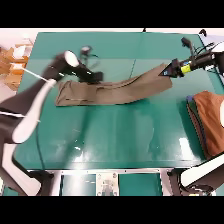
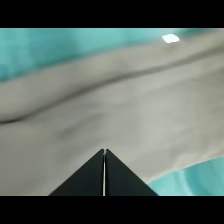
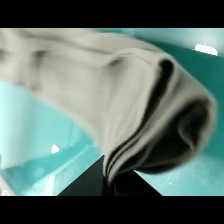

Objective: Fold the shirts.

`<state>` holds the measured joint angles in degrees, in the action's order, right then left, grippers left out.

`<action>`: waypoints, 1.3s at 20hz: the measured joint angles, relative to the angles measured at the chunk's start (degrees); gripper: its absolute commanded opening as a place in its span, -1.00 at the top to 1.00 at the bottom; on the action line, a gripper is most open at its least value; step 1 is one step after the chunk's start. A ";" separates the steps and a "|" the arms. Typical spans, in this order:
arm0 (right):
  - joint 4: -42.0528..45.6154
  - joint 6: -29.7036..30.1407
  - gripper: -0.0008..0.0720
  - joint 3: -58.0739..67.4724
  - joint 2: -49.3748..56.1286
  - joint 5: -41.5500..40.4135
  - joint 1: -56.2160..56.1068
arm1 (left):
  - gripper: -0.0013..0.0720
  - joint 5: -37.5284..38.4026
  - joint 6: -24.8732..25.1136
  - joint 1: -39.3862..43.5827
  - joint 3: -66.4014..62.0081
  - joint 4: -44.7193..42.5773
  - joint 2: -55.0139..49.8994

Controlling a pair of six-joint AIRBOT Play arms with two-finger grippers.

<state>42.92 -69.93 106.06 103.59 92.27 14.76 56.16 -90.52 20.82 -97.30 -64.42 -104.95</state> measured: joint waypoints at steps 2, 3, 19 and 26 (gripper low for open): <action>-3.30 0.00 0.94 1.09 -3.65 1.68 0.02 | 0.90 -4.74 0.44 4.42 0.37 2.49 -3.30; -4.55 -0.02 0.94 1.42 -5.11 2.64 0.00 | 0.90 -7.26 0.61 6.19 0.39 4.20 -4.81; -10.91 -4.59 0.93 1.77 -10.67 -1.38 -10.60 | 0.90 13.66 1.38 -1.36 -19.43 7.80 -9.51; -11.06 -6.08 0.91 0.72 -0.39 -28.24 -36.24 | 0.90 32.39 0.55 -20.35 -21.42 -1.99 -0.74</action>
<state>31.86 -76.01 106.78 103.20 64.03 -21.47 88.55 -89.97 0.47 -118.72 -66.41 -105.69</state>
